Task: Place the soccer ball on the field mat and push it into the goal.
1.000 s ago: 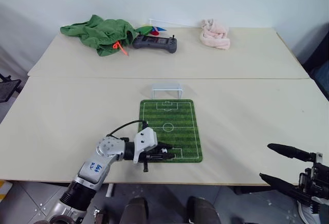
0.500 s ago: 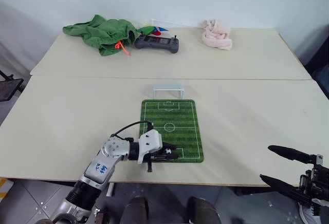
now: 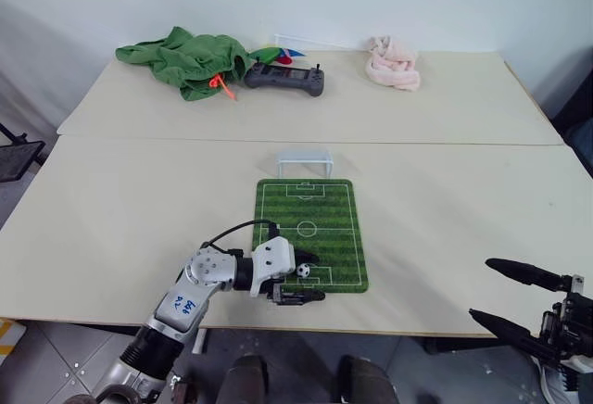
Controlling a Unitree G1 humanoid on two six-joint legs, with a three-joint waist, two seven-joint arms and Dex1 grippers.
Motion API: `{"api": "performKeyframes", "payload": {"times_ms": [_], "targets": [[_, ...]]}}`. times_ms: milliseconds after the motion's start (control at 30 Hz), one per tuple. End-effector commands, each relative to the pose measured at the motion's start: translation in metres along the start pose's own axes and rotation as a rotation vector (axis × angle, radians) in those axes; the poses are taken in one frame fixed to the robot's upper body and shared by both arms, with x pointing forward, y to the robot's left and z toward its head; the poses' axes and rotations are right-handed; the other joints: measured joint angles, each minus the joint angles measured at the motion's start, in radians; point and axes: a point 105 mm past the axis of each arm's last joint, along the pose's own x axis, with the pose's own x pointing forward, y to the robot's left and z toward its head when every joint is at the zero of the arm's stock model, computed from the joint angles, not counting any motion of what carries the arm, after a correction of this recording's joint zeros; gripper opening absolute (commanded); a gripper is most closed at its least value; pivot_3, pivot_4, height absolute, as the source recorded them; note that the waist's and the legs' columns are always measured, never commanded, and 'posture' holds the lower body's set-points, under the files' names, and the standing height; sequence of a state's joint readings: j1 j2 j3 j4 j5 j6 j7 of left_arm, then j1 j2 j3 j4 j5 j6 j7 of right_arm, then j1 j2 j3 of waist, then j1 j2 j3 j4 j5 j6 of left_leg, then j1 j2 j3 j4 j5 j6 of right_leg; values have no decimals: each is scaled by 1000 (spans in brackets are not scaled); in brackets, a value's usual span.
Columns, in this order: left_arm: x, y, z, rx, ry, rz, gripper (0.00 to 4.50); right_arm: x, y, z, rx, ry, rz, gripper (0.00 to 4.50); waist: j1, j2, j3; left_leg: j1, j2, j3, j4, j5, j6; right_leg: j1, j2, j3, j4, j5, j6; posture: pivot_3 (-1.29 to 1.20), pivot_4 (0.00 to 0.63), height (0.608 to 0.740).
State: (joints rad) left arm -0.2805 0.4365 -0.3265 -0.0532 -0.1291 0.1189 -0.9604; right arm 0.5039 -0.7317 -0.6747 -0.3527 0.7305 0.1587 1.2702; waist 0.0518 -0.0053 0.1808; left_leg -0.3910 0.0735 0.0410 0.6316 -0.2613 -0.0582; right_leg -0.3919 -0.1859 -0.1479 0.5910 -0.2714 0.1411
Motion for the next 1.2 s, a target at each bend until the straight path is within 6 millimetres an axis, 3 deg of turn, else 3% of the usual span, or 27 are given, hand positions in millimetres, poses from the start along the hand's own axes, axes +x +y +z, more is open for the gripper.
{"api": "performKeyframes", "payload": {"times_ms": [33,167,333,367,500,667,833,1200], "targets": [[0,4,-2,0,9,17,4487,0,-2,3,-16,5,-3,4500,0,1,0,0,0,0,0,0,0,0,0,0,0,0,0,0,150,740],[-1,7,5,16,-19,28,4487,0,-4,2,-18,8,-7,4500,0,1,-1,0,0,0,0,0,0,0,0,0,0,0,0,0,150,740],[-14,20,42,120,-188,82,4487,1,-7,2,-22,9,-12,4500,0,1,0,0,0,0,0,0,0,0,0,0,0,0,0,0,150,740],[-19,24,49,132,-220,90,4306,1,-8,2,-23,9,-14,4500,0,1,0,0,0,0,0,0,0,0,0,0,0,0,0,0,150,740],[-39,21,56,133,-273,50,3245,1,-11,2,-29,1,-14,4500,-3,1,-1,0,1,1,0,0,-1,0,1,0,0,0,0,0,150,740],[-52,-6,47,72,-273,-127,1620,0,-11,7,-38,-59,29,4500,-4,1,-1,0,1,1,0,0,-2,0,1,1,1,0,0,0,150,740],[-52,-22,40,34,-258,-201,56,0,-15,15,-50,-130,32,4500,-1,2,-1,0,2,2,0,0,-1,0,2,1,1,0,0,0,150,740],[-44,-38,26,-11,-199,-280,19,3,-10,7,-27,-96,-8,4500,-1,2,-1,0,2,2,0,0,-1,-1,2,1,1,0,-1,0,150,740]]}}
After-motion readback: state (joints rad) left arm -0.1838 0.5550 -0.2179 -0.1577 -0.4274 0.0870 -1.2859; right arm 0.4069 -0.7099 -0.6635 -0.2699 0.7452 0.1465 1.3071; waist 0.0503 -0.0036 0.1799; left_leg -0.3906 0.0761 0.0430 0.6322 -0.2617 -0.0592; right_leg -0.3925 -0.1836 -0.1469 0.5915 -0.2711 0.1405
